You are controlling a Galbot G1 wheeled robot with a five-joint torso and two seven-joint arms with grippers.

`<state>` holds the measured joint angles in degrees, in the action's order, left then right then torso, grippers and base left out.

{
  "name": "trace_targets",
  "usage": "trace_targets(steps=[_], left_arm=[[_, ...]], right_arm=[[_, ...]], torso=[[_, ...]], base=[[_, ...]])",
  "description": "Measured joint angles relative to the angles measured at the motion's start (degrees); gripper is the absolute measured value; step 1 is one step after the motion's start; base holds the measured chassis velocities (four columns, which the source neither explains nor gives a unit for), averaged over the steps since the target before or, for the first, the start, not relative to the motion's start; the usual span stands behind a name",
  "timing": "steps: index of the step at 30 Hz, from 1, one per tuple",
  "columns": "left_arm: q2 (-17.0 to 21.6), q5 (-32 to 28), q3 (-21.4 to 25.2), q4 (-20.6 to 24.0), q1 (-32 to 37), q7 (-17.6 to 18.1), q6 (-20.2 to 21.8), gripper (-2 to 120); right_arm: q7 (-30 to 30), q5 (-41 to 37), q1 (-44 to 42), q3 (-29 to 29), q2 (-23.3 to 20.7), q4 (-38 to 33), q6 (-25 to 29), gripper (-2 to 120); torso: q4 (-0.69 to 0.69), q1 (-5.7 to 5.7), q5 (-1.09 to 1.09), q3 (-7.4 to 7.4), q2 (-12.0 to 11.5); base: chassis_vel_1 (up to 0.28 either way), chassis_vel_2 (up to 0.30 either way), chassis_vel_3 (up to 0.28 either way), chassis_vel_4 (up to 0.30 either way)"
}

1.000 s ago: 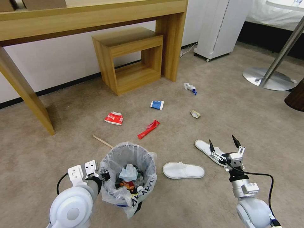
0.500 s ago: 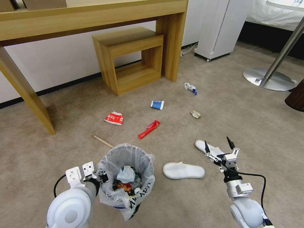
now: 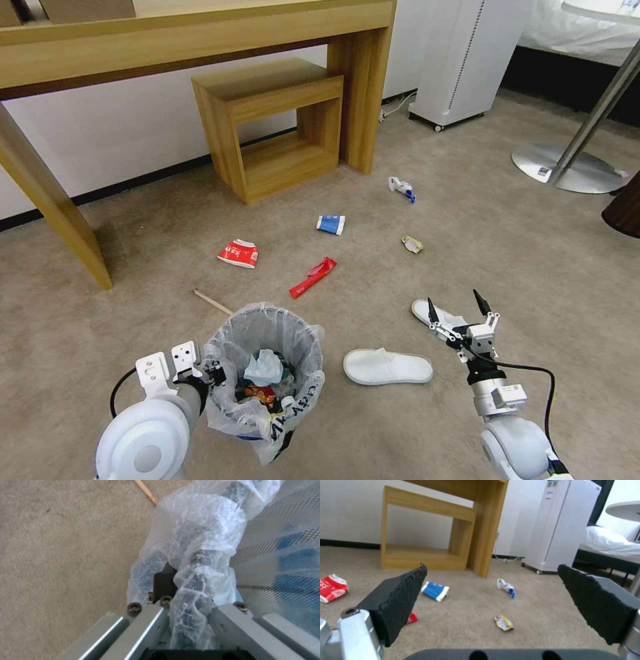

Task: Pick up the trash bin and place the garbage on the floor into it.

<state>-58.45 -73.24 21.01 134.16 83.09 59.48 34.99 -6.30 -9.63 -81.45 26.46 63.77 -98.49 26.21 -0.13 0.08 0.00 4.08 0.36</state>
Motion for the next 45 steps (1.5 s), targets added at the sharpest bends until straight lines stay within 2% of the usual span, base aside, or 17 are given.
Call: trace_targets(steps=[10, 45], left_arm=[[0.0, -0.1, -0.2, -0.3, -0.4, 0.2, -0.1, 0], [-0.1, 1.5, 0.3, 0.3, 1.1, 0.0, -0.1, 0]], right_arm=[[0.6, -0.9, 0.6, -0.1, -1.2, 0.3, -0.3, 100], [1.8, -2.3, 1.6, -1.3, -0.7, 1.7, -0.8, 100]], torso=[[0.0, -0.01, 0.0, -0.01, 0.0], [0.0, -0.01, 0.0, -0.01, 0.0]], base=[[0.0, 0.0, 0.0, 0.0], [0.0, 0.0, 0.0, 0.0]])
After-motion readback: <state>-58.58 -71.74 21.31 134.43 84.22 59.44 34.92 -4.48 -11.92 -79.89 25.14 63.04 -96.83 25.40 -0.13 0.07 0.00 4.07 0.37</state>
